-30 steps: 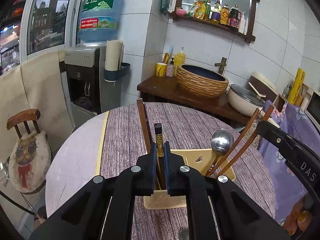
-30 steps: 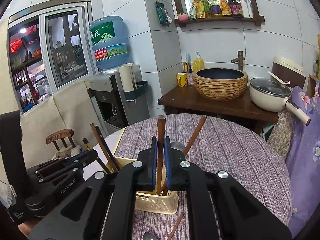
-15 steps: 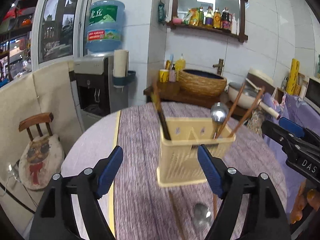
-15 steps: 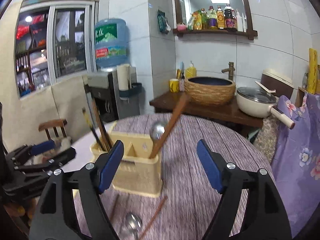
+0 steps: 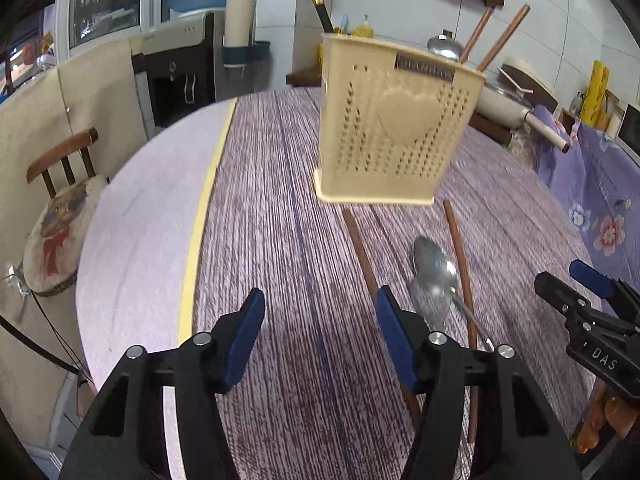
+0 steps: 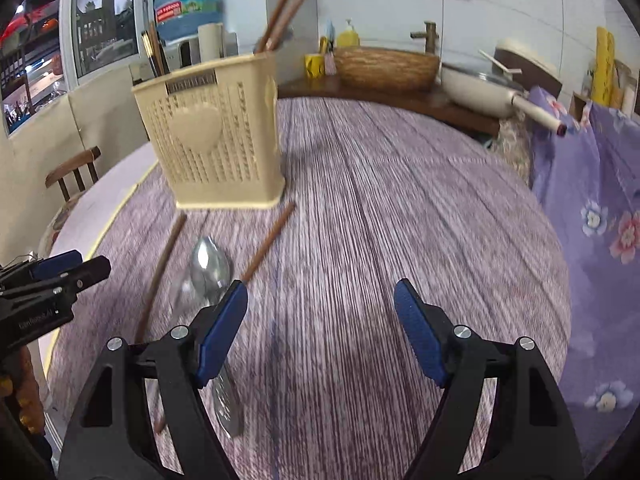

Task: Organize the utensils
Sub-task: 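Open both grippers and return them to the utensils on the table, then grasp a metal spoon with the left gripper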

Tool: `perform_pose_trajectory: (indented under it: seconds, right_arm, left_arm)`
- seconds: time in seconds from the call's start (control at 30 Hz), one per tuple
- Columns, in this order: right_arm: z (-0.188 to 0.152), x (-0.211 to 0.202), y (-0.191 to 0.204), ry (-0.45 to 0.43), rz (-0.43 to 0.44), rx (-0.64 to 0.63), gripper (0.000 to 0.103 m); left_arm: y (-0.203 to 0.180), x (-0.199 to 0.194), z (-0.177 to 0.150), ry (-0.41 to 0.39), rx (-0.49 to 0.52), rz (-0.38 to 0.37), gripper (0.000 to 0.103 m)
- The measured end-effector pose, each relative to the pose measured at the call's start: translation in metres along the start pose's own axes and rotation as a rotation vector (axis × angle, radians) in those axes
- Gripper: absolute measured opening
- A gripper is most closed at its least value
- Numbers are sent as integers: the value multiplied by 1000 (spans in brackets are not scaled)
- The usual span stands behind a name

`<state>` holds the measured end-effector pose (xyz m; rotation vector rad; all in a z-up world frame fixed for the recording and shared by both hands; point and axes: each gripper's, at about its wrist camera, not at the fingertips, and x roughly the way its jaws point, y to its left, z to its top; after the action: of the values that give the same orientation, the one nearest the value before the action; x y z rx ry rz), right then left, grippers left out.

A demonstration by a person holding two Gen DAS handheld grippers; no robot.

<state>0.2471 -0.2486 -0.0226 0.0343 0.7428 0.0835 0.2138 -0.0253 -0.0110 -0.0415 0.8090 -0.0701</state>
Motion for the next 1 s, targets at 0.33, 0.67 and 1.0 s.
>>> perform_pose_trajectory:
  seconds: [0.33, 0.67, 1.0]
  right_arm:
    - [-17, -1, -7, 18, 10, 20, 76]
    - [-14, -10, -23, 9, 16, 56, 76]
    - [-14, -13, -33, 9, 33, 80, 76]
  left_arm:
    - [-31, 1, -15, 28, 53, -74, 45]
    - [-61, 16, -16, 63, 132, -84, 45]
    - [-80, 33, -17, 92, 207, -41, 45]
